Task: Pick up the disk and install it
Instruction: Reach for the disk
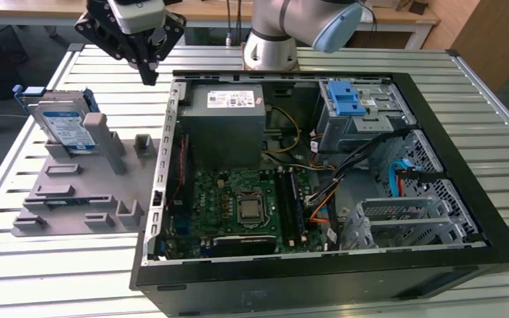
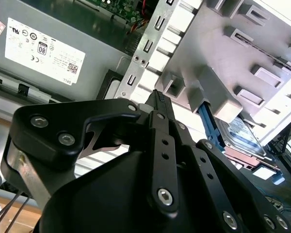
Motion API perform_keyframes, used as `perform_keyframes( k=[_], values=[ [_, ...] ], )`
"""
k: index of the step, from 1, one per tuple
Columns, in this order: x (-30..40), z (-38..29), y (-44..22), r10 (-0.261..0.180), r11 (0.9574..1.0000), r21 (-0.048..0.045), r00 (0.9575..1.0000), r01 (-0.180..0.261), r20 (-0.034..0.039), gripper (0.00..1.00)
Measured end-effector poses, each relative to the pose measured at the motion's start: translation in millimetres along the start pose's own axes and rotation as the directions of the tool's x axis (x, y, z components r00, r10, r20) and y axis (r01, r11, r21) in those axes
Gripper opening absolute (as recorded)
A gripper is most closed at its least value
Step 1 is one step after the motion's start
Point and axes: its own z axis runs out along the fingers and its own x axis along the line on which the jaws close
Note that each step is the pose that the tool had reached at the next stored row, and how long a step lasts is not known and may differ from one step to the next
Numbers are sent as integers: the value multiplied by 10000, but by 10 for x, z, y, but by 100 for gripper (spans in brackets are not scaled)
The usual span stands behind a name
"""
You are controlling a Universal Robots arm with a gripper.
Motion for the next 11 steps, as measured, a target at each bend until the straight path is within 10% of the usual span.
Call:
perform_keyframes(
  k=[11],
  values=[
    [56, 0, -4, -1, 10000, 1, 10000, 1, -1, 11]
  ],
)
